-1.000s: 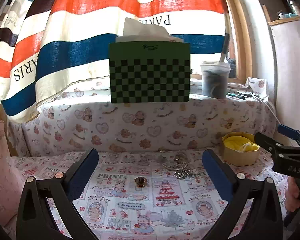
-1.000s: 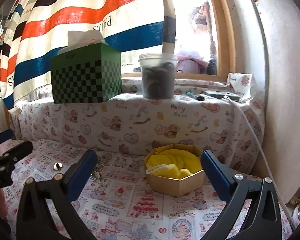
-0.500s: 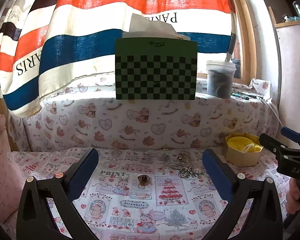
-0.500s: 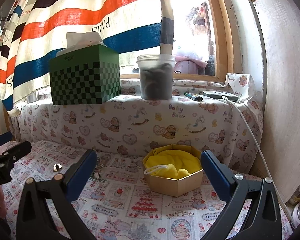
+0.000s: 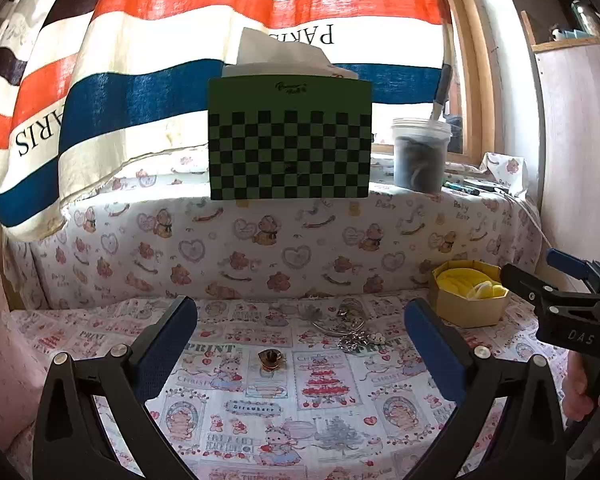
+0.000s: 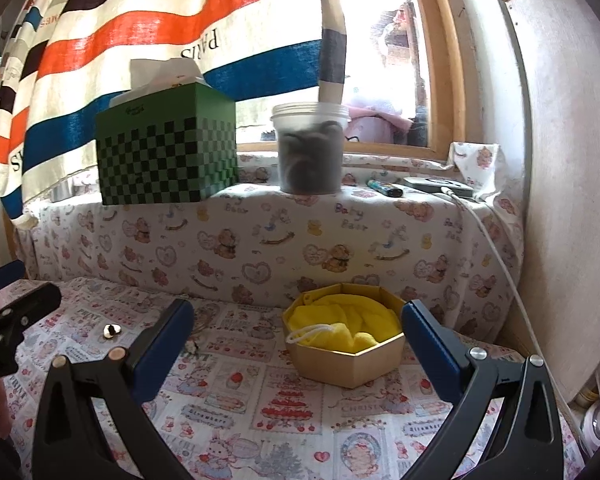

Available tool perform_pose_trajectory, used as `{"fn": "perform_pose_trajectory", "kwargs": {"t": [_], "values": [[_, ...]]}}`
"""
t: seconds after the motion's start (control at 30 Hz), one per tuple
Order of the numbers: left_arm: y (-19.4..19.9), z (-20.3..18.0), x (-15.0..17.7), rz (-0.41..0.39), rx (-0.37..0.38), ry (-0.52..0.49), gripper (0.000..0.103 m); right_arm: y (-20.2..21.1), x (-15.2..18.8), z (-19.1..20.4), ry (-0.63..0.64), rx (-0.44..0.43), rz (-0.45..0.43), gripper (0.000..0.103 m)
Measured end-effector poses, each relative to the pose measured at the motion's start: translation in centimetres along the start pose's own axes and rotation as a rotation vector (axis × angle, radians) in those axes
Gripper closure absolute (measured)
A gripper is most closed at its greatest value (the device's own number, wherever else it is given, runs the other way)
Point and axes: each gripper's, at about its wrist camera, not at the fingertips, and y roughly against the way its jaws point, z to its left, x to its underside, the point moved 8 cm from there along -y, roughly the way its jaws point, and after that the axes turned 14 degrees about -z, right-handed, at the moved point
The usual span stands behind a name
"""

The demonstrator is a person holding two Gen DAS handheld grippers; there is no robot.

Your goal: Organize jewelry

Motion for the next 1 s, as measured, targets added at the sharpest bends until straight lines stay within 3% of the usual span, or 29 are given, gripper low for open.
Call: {"fn": "perform_pose_trajectory", "kwargs": {"t": [1.0], "values": [[-0.17, 0.64, 0.15, 0.007, -0.039, 0.002, 0.000, 0.11, 0.19, 0.37, 0.005, -0.032, 0.015, 0.000]]}}
